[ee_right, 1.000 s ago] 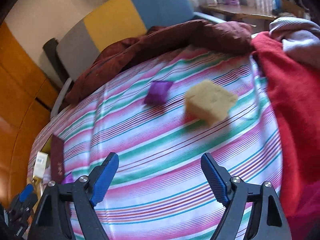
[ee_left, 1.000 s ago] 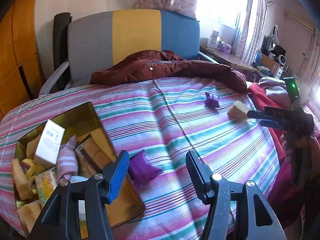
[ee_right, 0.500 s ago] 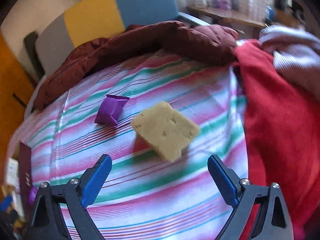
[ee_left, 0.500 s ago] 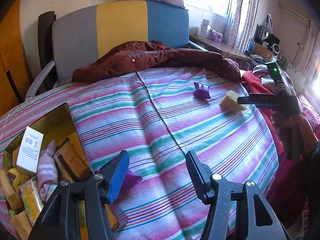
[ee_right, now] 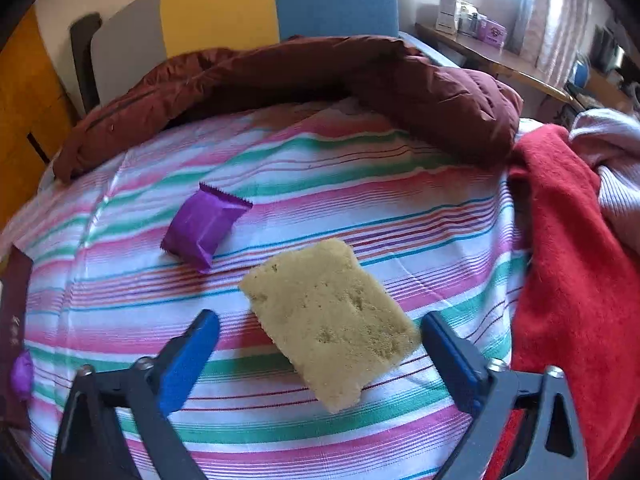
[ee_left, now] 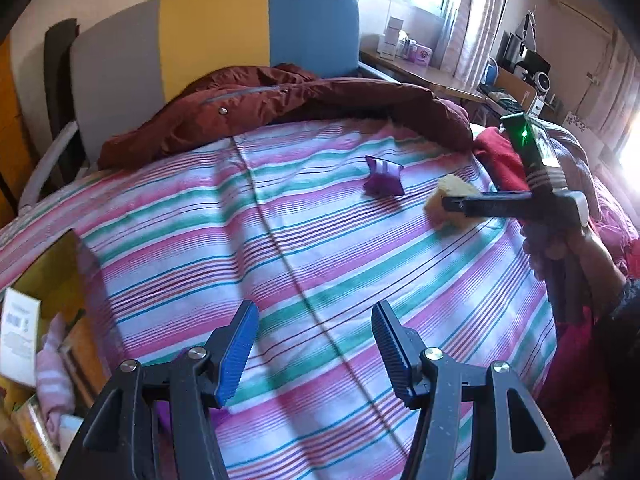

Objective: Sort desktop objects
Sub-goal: 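Grasp the yellow sponge with the right tool and lift it, then grasp the purple wrapped snack with the left tool while the right holds the sponge, then carry the purple snack and yellow sponge over the gold tray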

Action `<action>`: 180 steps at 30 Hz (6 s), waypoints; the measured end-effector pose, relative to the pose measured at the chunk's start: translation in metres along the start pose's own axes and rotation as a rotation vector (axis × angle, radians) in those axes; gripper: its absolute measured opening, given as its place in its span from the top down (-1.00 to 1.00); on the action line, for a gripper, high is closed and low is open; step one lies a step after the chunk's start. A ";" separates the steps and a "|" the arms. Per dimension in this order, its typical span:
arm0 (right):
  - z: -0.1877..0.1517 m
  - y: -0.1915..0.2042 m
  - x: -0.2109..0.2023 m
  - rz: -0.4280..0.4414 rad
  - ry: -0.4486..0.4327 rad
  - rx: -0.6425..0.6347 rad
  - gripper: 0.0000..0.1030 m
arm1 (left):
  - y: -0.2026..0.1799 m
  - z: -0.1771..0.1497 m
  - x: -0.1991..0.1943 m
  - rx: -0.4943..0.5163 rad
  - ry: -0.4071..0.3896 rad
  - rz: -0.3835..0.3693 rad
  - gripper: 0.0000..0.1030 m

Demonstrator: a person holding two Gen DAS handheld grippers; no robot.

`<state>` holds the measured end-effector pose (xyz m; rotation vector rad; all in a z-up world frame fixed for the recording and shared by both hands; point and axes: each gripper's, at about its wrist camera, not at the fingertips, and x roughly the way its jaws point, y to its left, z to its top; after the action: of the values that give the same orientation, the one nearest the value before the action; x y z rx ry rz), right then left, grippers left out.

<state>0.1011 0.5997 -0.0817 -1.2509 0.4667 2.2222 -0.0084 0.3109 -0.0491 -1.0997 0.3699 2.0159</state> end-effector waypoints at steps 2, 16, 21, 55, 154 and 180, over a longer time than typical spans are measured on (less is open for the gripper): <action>-0.001 0.004 0.003 -0.034 0.017 -0.022 -0.41 | -0.006 0.006 0.008 0.008 0.007 -0.005 -0.16; 0.000 -0.003 -0.002 -0.001 0.024 0.027 -0.30 | -0.031 0.065 0.074 0.025 0.042 -0.054 -0.16; 0.002 -0.008 -0.006 -0.005 0.018 0.056 -0.30 | -0.044 0.089 0.102 0.047 0.055 -0.064 -0.16; 0.002 -0.008 -0.006 -0.016 0.014 0.049 -0.31 | -0.076 0.136 0.207 0.150 0.129 -0.028 -0.01; -0.103 0.174 -0.051 0.172 0.147 -0.322 -0.18 | 0.015 -0.077 -0.027 -0.045 -0.125 0.118 0.32; -0.114 0.152 -0.080 0.229 -0.020 -0.077 -0.60 | 0.019 -0.087 -0.047 -0.048 -0.161 0.103 0.32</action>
<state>0.1189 0.3949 -0.0656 -1.2681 0.5451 2.4625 0.0417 0.2247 -0.0641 -0.9560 0.3019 2.1980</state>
